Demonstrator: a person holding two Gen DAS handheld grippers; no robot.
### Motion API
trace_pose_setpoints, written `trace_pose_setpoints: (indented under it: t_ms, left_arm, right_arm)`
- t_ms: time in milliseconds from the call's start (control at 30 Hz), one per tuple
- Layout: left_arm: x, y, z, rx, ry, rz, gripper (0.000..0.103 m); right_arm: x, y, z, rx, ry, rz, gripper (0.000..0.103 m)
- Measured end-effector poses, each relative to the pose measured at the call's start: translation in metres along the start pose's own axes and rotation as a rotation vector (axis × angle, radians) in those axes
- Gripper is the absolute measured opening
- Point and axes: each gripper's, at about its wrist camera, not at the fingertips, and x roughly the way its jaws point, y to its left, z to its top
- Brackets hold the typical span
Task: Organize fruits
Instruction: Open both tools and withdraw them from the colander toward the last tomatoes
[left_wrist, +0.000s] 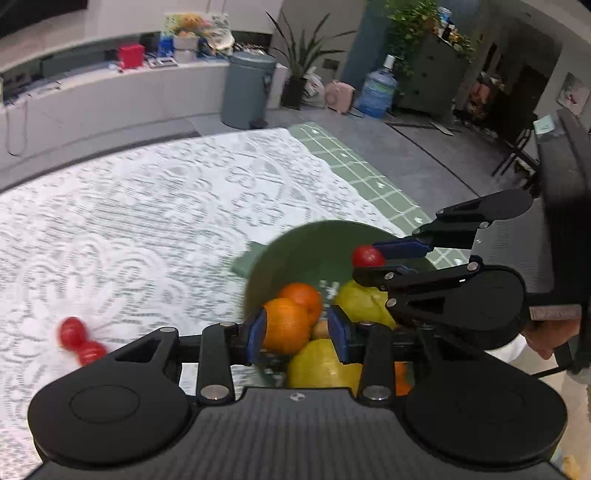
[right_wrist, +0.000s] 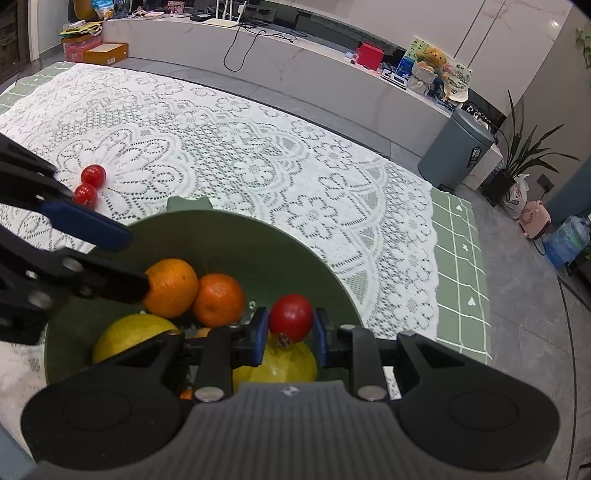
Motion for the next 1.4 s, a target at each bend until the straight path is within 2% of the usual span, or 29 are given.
trace_pose_setpoints:
  t_ms: [333,833,933,967,1067,1133,1200,1400]
  left_arm:
    - [-0.025,0.021,-0.012,-0.031,-0.01,0.098,0.047]
    - [-0.05,0.035,-0.033,-0.082,-0.021,0.12,0.047]
    - [-0.054,0.036,-0.034,-0.086,-0.029,0.125,0.047]
    - [-0.055,0.036,-0.035,-0.086,-0.032,0.126,0.047]
    - [-0.06,0.037,-0.036,-0.087,-0.045,0.13,0.047]
    - [-0.064,0.038,-0.038,-0.088,-0.058,0.136,0.047]
    - [-0.069,0.038,-0.039,-0.089,-0.075,0.139,0.047]
    - [-0.085,0.042,-0.044,-0.092,-0.125,0.131,0.048]
  right_arm:
    - [0.021,0.004,0.004,0.035,0.04,-0.023,0.023]
    - [0.019,0.009,0.004,0.054,0.047,-0.047,0.024]
    - [0.012,0.01,0.005,0.059,0.033,-0.054,0.03]
    - [0.009,0.011,0.005,0.061,0.023,-0.063,0.035]
    - [-0.008,0.015,0.007,0.062,-0.019,-0.073,0.038]
    - [-0.023,0.021,0.008,0.069,-0.06,-0.082,0.044]
    - [-0.039,0.028,0.009,0.083,-0.114,-0.083,0.055]
    - [-0.079,0.055,0.006,0.175,-0.253,-0.059,0.066]
